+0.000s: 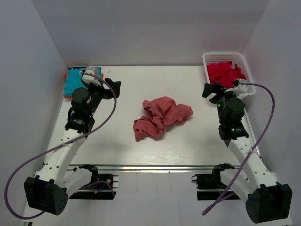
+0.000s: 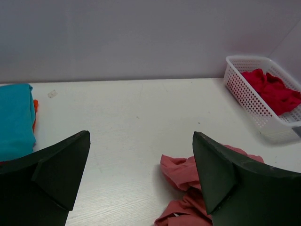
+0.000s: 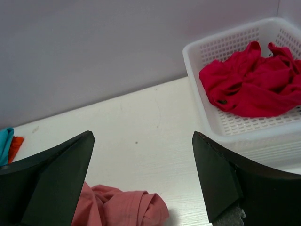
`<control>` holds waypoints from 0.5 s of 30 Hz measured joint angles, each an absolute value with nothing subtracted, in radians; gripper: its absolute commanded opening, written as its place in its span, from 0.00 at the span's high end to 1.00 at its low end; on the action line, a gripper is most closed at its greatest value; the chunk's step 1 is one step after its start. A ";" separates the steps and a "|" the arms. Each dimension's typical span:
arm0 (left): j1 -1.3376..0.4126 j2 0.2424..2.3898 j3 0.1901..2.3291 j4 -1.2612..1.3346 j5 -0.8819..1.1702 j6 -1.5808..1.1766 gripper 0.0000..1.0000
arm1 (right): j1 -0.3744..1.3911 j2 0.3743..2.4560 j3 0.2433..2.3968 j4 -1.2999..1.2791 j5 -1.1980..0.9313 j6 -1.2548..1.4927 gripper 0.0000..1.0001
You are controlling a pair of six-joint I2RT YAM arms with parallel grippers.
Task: Fold and stack the t-shirts
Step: Flatten out the tshirt
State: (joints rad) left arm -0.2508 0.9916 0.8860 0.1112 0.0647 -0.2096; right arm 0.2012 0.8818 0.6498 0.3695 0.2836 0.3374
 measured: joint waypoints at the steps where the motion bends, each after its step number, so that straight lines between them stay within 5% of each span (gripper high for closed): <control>1: -0.251 0.995 0.875 0.112 0.062 -0.218 0.00 | 0.201 0.889 0.656 0.356 0.276 0.337 0.10; 6: -0.257 1.121 0.944 0.072 0.096 -0.225 0.00 | 0.201 0.966 0.695 0.291 0.266 0.342 0.10; 15: -0.340 1.616 1.296 -0.009 0.469 -0.198 0.00 | 0.201 1.145 0.772 0.067 0.303 0.393 0.10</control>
